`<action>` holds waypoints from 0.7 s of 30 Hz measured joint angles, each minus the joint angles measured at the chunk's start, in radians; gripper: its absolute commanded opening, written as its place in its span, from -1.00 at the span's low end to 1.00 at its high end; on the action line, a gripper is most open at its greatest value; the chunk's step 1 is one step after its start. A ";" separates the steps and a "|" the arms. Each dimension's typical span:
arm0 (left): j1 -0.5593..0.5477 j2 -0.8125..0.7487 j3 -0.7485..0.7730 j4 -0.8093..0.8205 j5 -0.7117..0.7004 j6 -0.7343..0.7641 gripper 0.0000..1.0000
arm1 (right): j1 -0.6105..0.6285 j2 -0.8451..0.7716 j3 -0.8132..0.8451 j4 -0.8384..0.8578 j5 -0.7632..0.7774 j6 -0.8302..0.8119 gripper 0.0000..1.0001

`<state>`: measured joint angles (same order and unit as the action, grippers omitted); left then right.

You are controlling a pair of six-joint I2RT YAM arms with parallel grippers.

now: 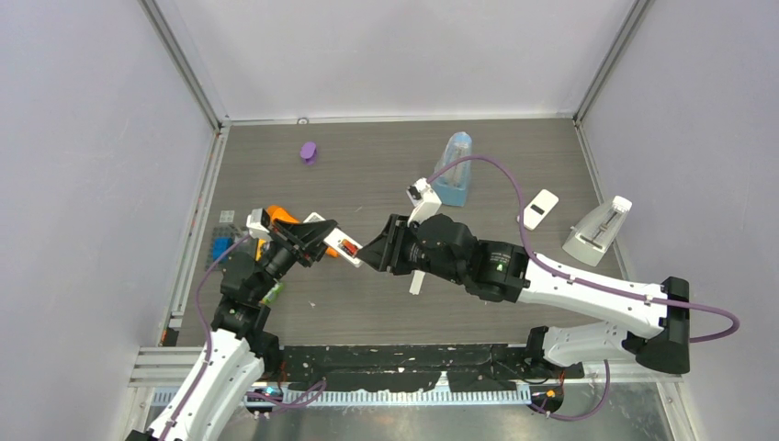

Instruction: Load the batteries into the remote control

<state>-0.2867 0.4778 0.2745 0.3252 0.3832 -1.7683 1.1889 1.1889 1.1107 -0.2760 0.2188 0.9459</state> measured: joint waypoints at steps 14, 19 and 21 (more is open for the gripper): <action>0.001 0.000 0.000 0.000 -0.002 0.031 -1.00 | -0.019 0.001 0.000 -0.035 0.000 0.054 -0.26; 0.001 0.000 0.000 0.000 -0.004 0.045 -1.00 | -0.034 0.000 0.000 -0.042 -0.002 0.060 -0.26; 0.001 0.000 0.000 0.000 -0.004 0.048 -1.00 | -0.035 0.000 0.000 -0.043 -0.004 0.061 -0.25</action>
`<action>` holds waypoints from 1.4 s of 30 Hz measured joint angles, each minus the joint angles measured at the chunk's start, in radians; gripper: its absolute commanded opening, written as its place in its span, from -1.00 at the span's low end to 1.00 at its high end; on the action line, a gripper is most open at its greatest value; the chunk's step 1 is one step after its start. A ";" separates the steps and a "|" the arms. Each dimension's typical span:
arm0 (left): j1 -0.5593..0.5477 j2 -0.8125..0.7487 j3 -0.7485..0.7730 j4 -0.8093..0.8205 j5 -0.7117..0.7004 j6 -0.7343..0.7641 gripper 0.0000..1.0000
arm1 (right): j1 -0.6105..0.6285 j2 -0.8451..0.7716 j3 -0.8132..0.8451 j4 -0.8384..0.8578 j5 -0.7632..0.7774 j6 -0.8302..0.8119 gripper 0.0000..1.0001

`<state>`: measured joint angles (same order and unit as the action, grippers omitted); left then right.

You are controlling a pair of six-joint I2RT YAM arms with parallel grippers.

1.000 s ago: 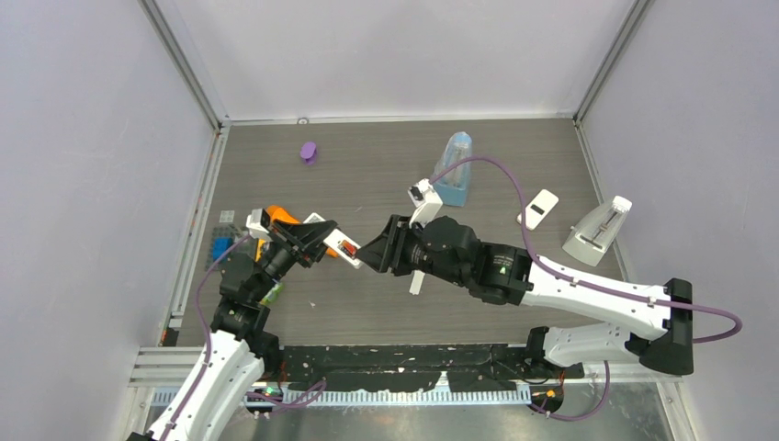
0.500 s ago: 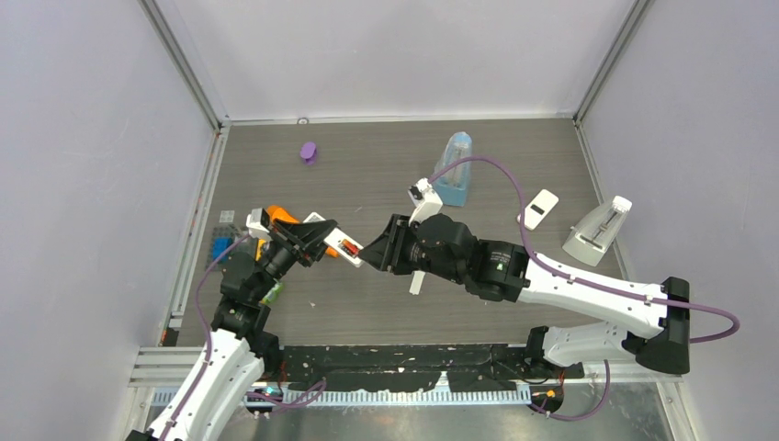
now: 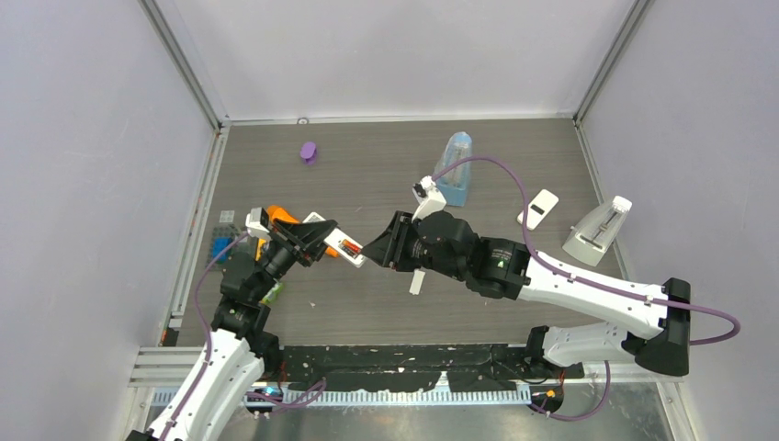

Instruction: Load the batteries into the remote control

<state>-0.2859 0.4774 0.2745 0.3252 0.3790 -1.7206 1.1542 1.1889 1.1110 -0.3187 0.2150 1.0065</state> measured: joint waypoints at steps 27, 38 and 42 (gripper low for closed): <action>-0.002 -0.004 0.000 0.006 0.010 -0.007 -1.00 | -0.004 -0.070 -0.066 0.095 -0.081 -0.071 -0.09; -0.002 0.006 0.000 0.006 0.010 -0.012 -1.00 | 0.002 -0.056 -0.062 0.094 -0.087 -0.084 -0.25; -0.002 0.007 0.000 0.007 0.010 -0.019 -1.00 | 0.002 -0.049 -0.052 0.094 -0.087 -0.085 -0.25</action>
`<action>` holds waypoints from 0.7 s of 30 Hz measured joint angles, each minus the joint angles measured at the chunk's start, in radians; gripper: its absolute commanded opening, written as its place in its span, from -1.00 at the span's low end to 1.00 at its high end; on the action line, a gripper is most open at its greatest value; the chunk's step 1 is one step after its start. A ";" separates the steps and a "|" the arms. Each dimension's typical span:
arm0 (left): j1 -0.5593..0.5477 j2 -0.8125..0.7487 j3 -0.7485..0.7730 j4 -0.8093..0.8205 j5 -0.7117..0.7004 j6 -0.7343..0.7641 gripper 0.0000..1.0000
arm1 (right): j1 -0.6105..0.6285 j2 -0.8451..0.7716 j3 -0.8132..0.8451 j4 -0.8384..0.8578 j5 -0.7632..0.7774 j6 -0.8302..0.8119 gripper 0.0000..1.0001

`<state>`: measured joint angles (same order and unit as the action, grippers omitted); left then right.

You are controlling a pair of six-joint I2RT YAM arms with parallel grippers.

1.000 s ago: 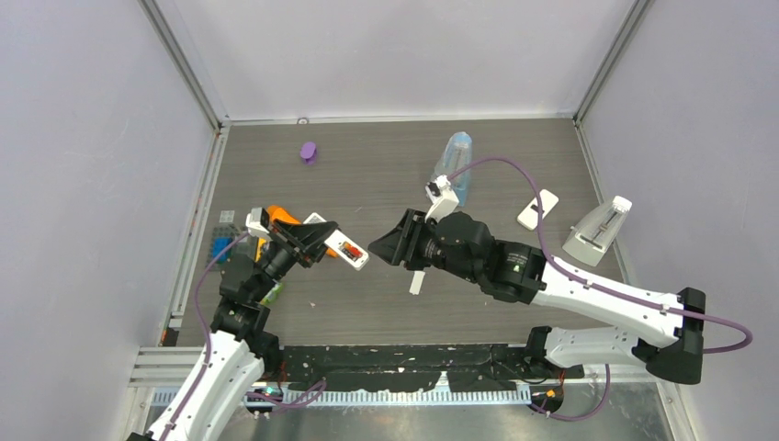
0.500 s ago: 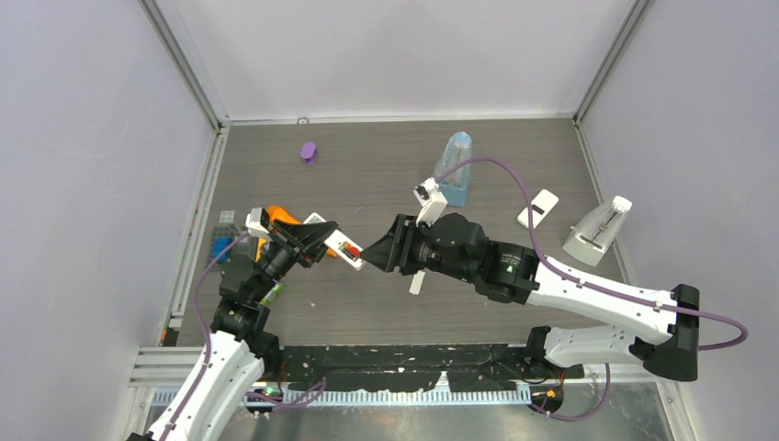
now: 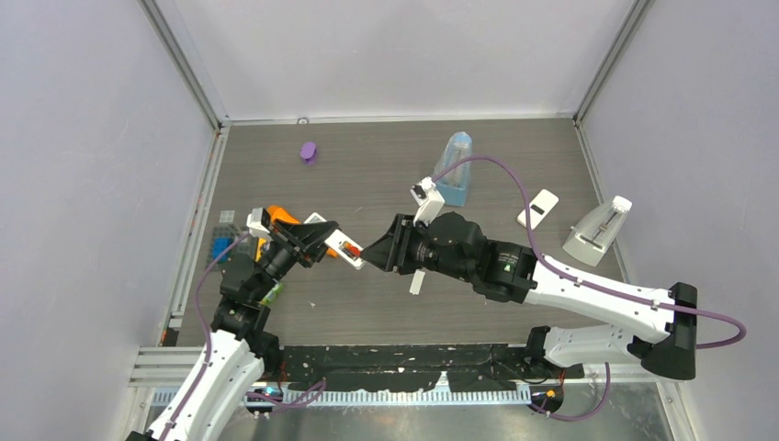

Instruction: Load the batteries into the remote control

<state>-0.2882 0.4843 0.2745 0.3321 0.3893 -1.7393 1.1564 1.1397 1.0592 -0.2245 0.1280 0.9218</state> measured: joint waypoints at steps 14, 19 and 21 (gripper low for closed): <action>0.002 -0.005 0.000 -0.001 -0.003 0.000 -1.00 | 0.000 0.034 0.029 -0.016 0.008 0.000 -0.22; 0.003 -0.020 0.000 -0.009 -0.007 0.023 -1.00 | 0.000 0.046 0.034 -0.024 0.011 0.001 -0.23; 0.004 -0.024 0.000 -0.009 -0.008 0.031 -1.00 | 0.000 0.050 0.037 -0.028 0.011 0.003 -0.23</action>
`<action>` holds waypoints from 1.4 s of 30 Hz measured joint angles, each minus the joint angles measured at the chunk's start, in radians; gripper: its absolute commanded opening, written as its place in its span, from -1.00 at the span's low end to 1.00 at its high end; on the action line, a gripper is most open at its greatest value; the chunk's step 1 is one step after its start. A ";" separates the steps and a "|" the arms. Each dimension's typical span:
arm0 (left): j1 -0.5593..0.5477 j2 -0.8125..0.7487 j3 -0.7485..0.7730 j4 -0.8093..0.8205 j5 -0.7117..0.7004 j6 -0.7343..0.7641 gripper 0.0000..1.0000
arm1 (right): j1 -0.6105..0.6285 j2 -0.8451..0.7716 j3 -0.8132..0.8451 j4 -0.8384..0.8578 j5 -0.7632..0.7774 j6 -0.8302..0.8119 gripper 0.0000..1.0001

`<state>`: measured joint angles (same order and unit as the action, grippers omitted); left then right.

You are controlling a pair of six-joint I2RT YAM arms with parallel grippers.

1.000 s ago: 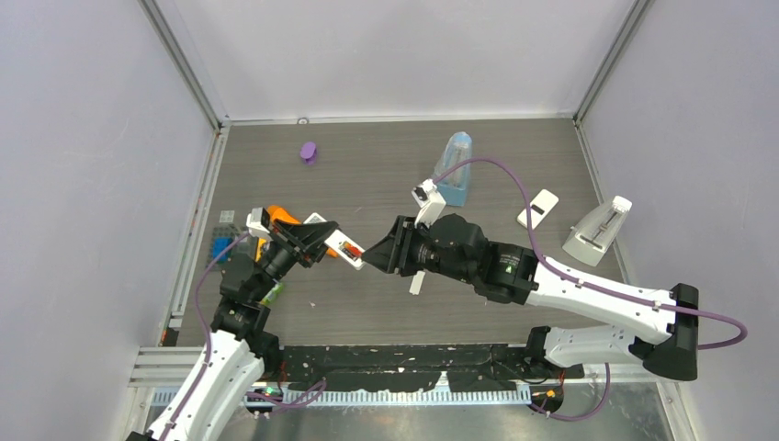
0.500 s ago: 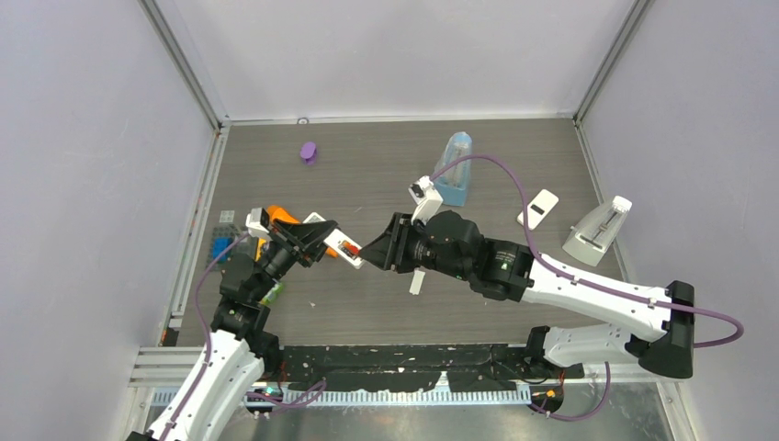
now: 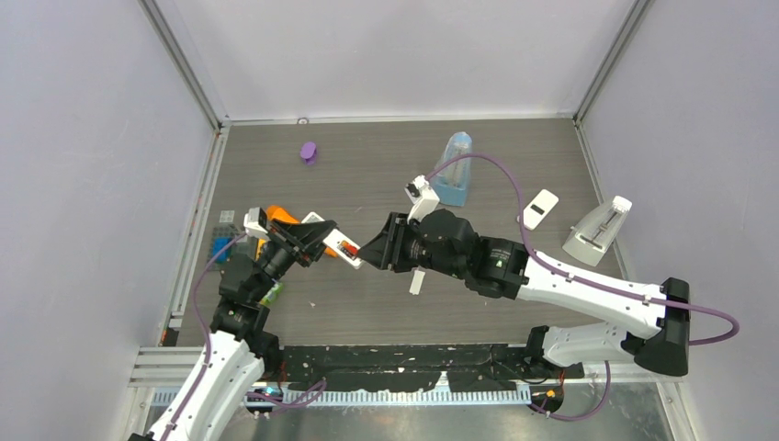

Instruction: Load the batteries into the remote control

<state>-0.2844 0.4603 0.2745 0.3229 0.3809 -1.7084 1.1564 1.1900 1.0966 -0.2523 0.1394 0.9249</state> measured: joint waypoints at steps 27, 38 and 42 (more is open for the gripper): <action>0.013 0.019 0.000 0.041 -0.019 0.064 -1.00 | -0.034 0.038 0.002 -0.027 -0.029 0.081 -0.01; -0.002 0.019 0.020 0.100 0.014 0.233 -1.00 | -0.062 -0.052 -0.062 -0.071 -0.036 0.085 0.45; -0.003 0.021 0.044 0.114 0.033 0.288 -1.00 | -0.074 -0.132 -0.080 -0.082 -0.029 0.047 0.56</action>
<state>-0.2871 0.4808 0.3187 0.4370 0.4141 -1.4204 1.0824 1.0576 1.0161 -0.3347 0.1101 0.9722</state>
